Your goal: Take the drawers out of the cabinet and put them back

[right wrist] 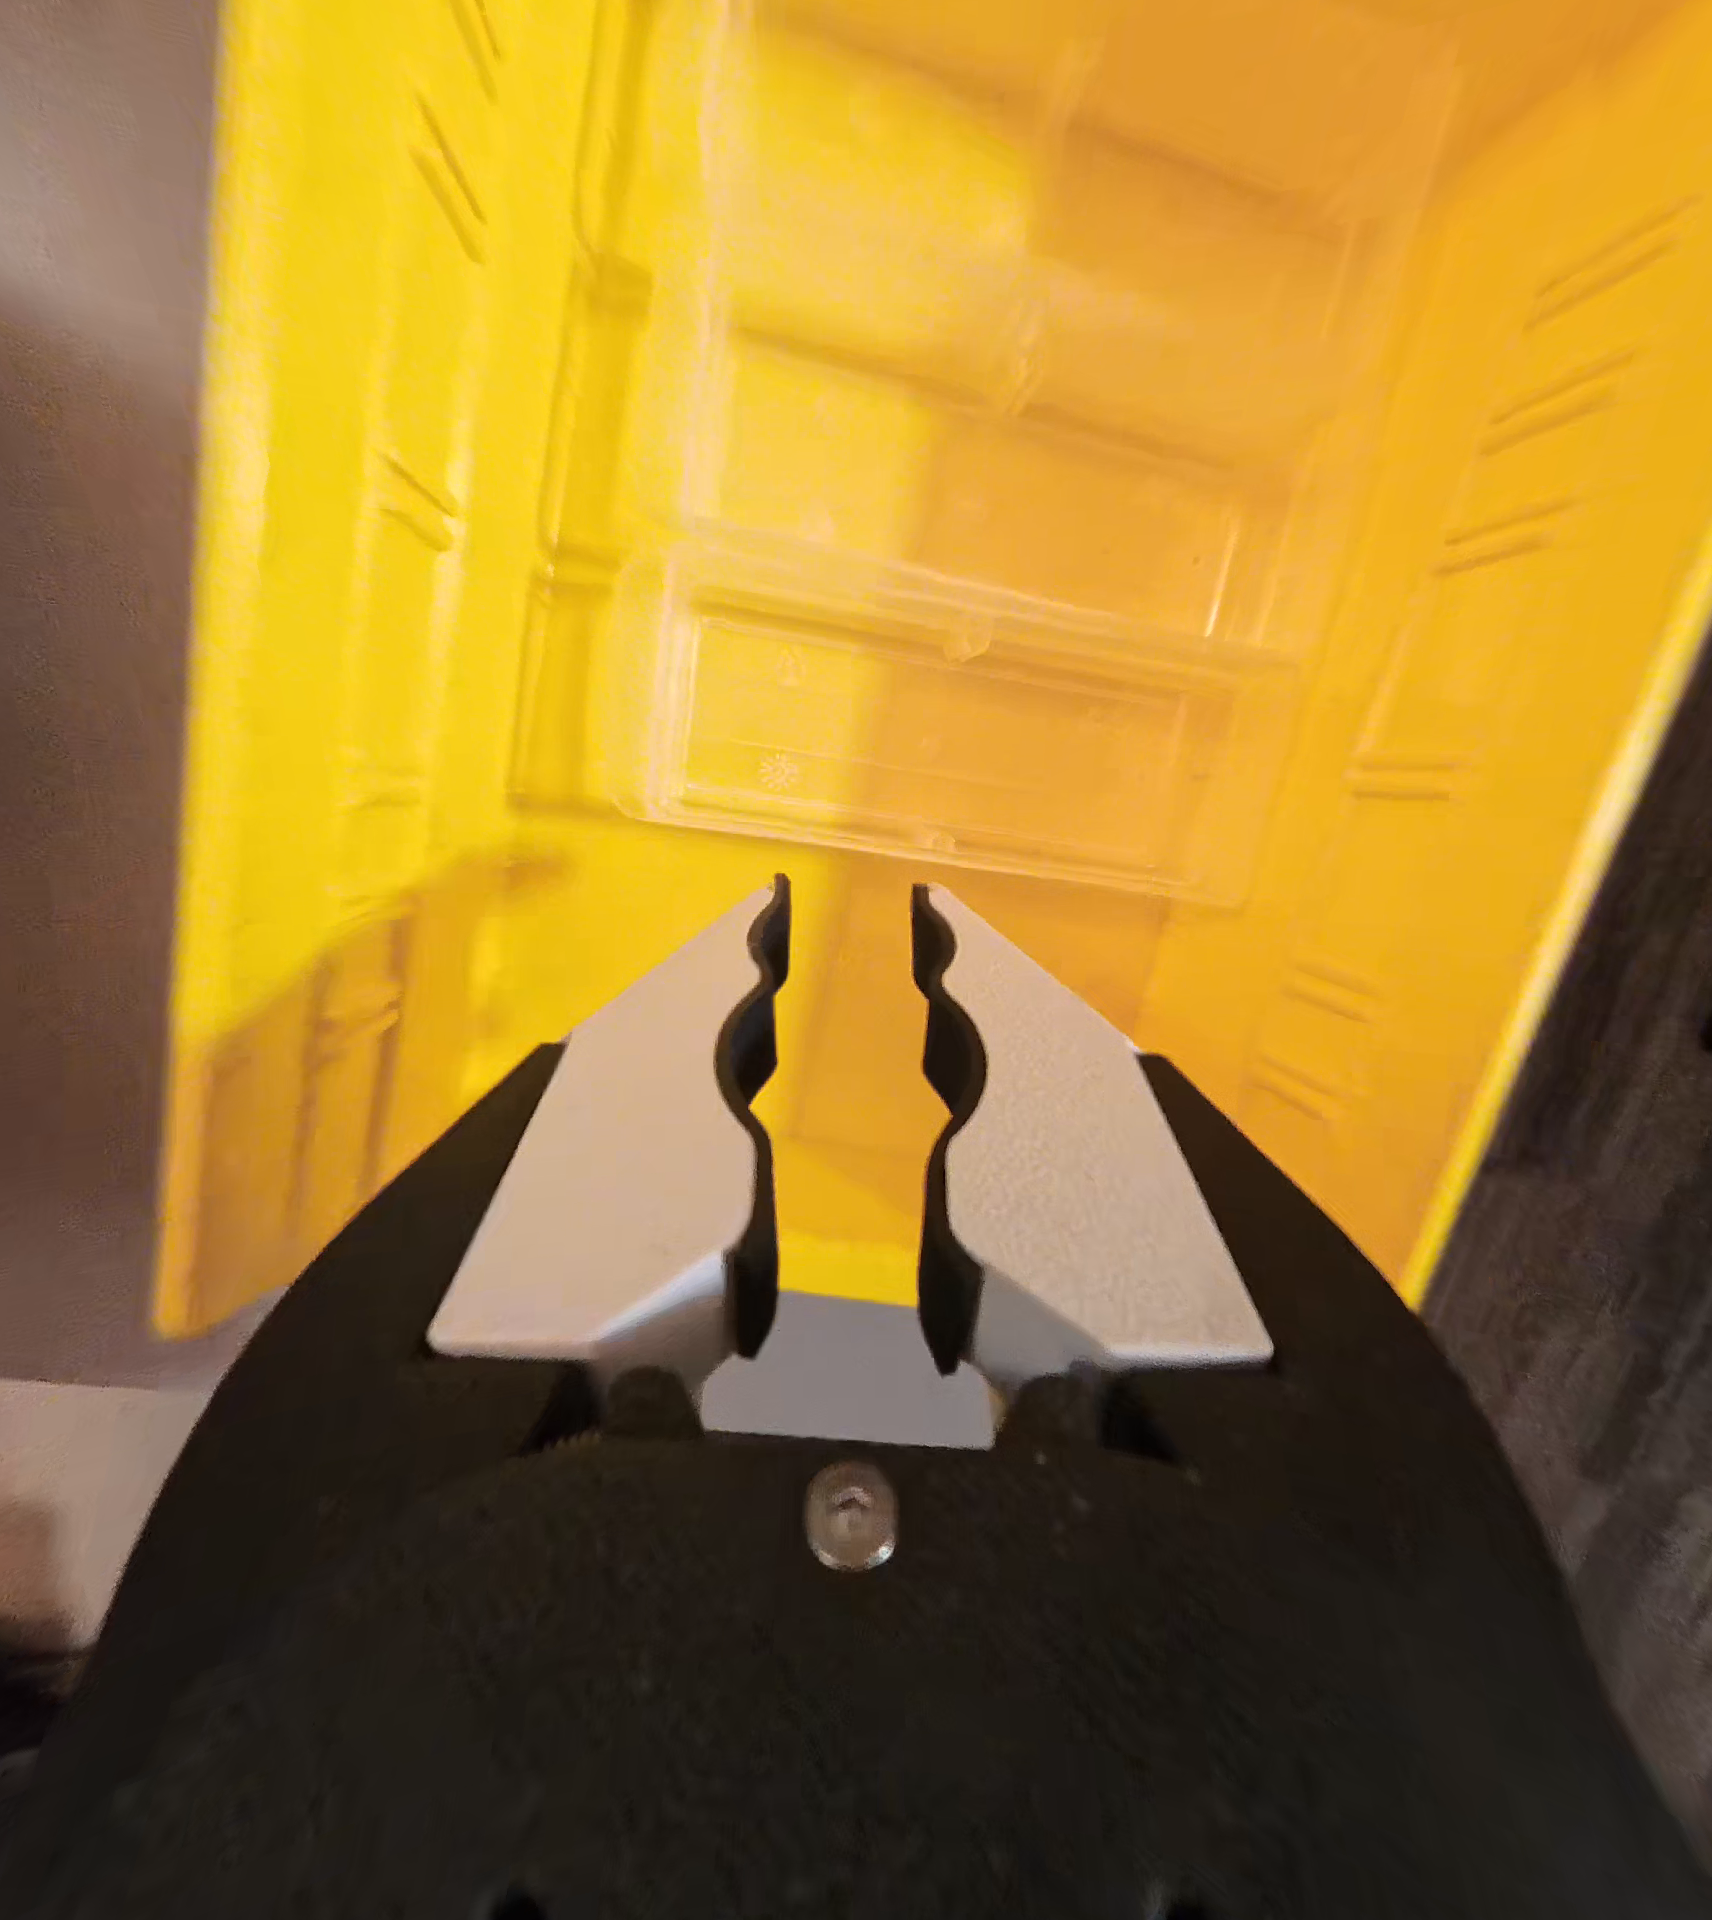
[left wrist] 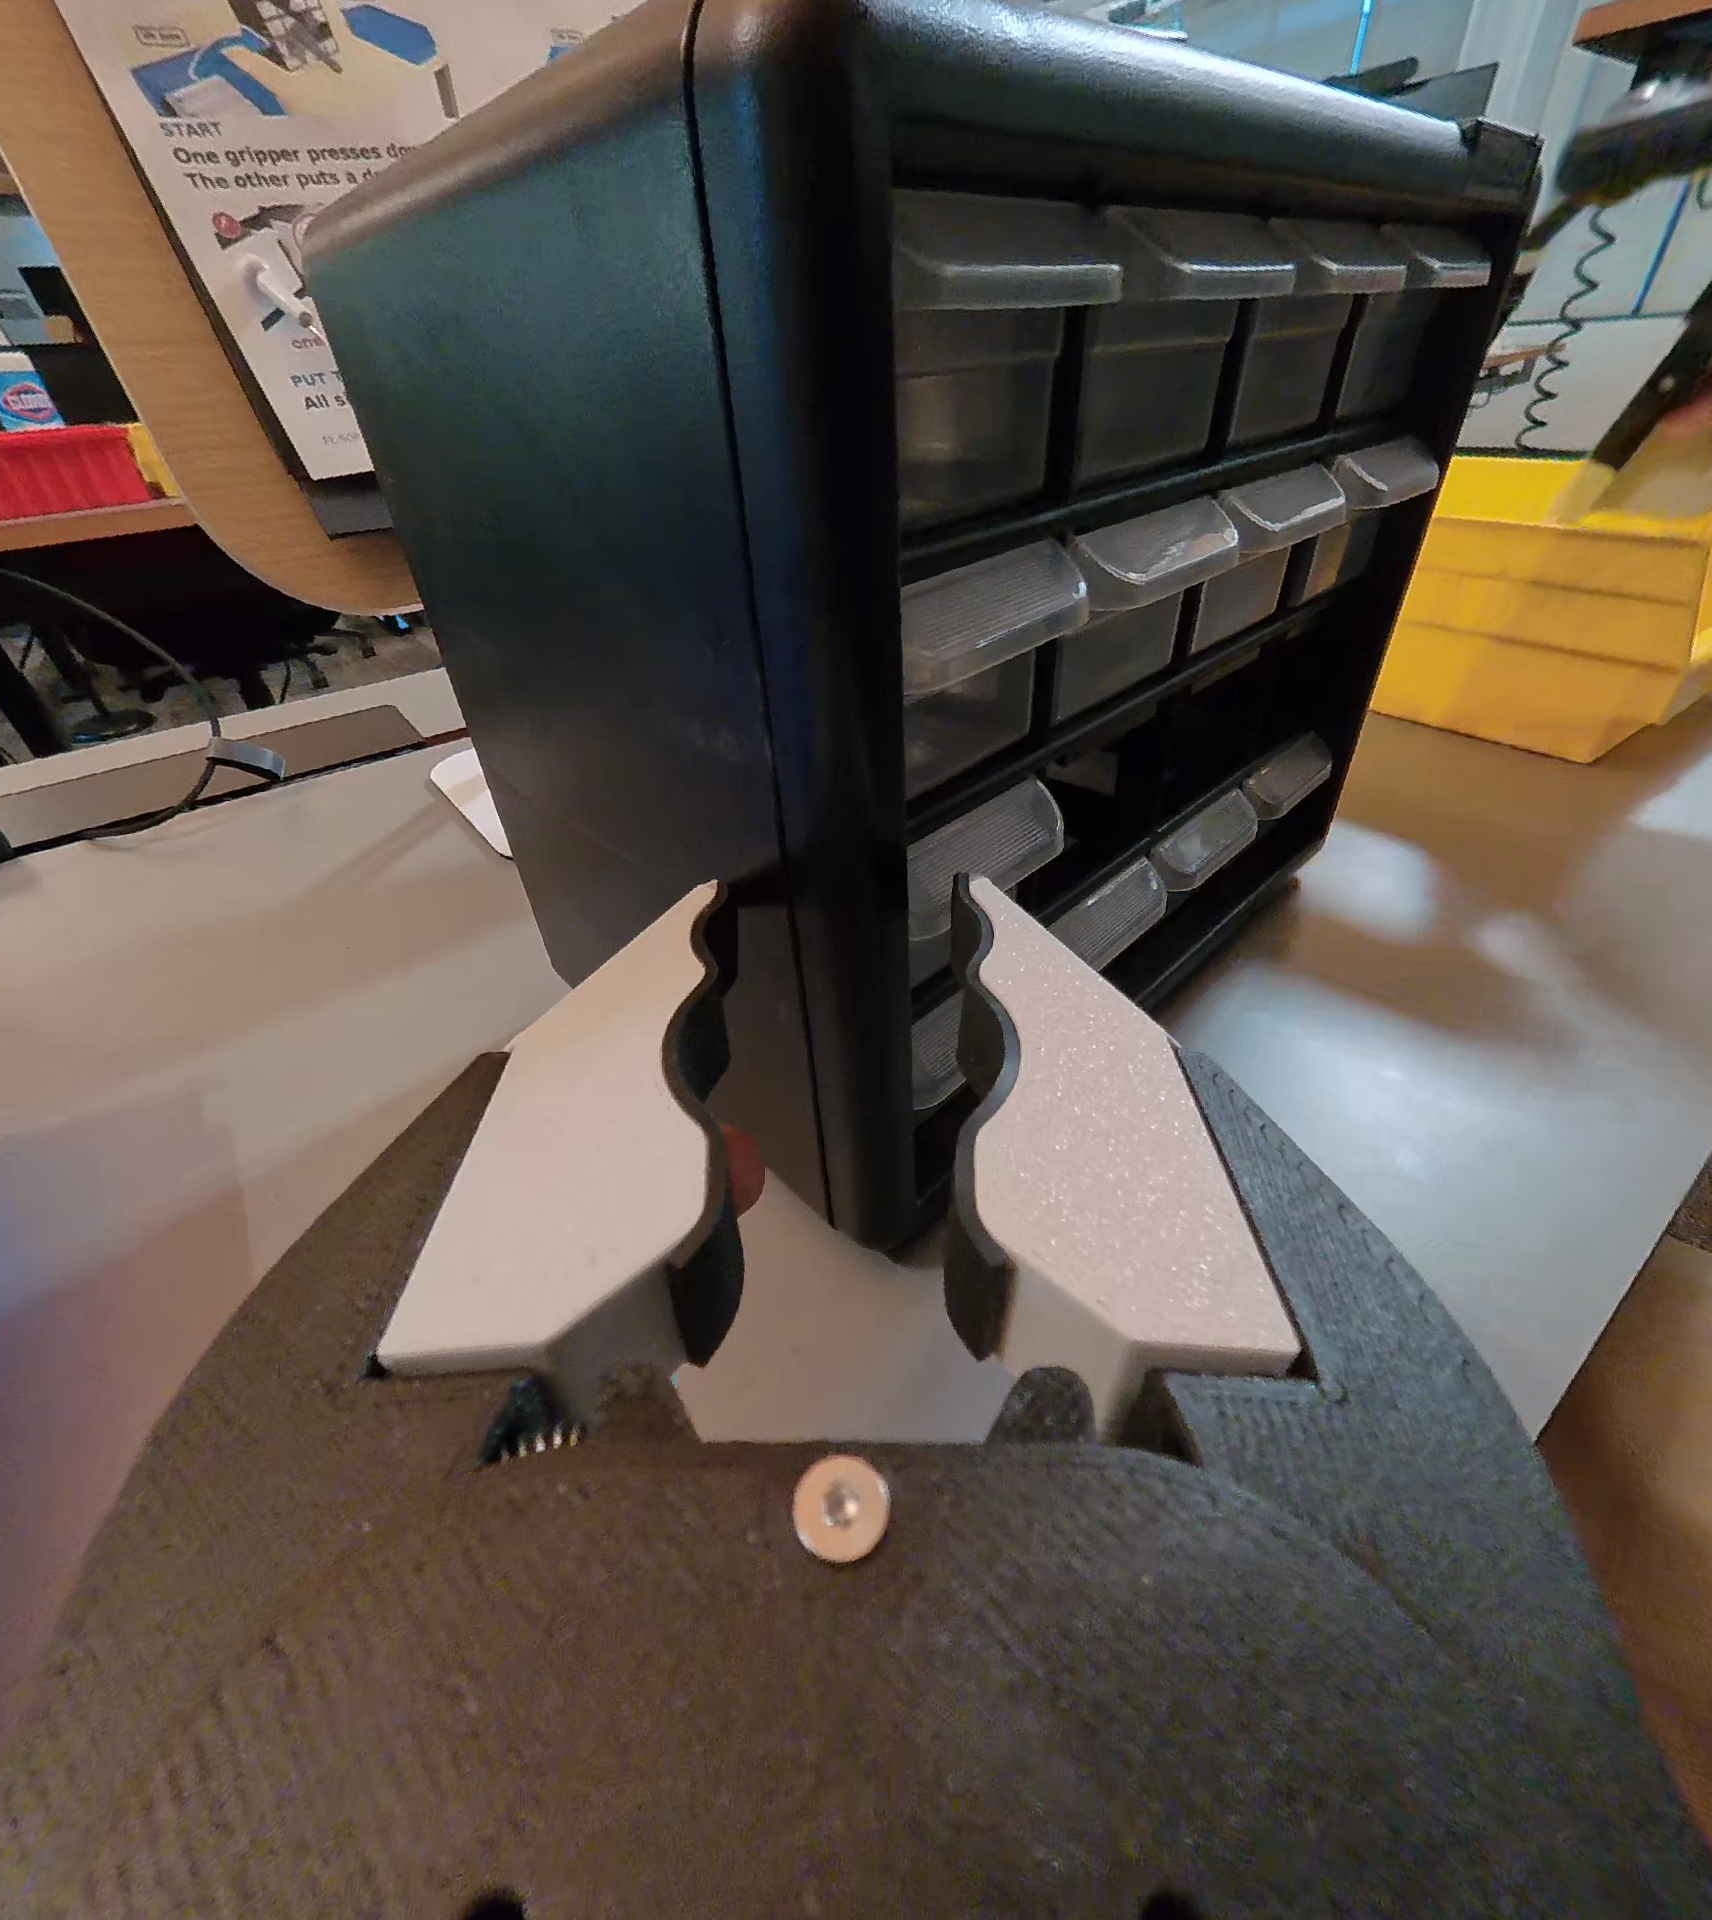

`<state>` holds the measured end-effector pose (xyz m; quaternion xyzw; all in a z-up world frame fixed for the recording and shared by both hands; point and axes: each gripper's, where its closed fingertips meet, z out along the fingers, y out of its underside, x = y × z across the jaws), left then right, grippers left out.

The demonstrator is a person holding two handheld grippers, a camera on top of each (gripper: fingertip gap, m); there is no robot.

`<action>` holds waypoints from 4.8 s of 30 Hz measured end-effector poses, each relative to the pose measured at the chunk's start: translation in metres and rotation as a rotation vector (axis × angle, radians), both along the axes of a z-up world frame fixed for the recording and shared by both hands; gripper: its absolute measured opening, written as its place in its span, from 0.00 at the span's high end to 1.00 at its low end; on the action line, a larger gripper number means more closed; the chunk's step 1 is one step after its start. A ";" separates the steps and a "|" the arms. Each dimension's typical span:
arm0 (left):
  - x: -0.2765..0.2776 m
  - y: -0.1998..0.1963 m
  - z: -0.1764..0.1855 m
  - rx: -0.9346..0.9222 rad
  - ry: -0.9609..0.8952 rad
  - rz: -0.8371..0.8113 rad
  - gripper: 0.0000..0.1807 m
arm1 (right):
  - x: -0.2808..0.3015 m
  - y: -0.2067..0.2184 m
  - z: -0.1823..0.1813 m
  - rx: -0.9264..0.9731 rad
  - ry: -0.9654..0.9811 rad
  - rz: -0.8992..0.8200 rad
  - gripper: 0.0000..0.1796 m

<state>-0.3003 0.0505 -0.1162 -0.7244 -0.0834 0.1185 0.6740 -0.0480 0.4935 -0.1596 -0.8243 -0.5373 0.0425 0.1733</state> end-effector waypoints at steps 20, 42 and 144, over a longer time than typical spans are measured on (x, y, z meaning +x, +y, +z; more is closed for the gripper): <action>0.000 -0.013 0.004 0.028 -0.095 -0.131 0.85 | -0.195 -0.431 0.082 0.758 0.736 0.978 0.87; 0.011 -0.015 -0.001 0.022 -0.196 -0.305 0.76 | -0.210 -0.448 0.033 1.296 0.579 1.214 1.00; 0.008 -0.020 0.003 0.054 -0.336 -0.353 0.60 | -0.138 -0.484 0.018 0.488 0.198 1.640 0.90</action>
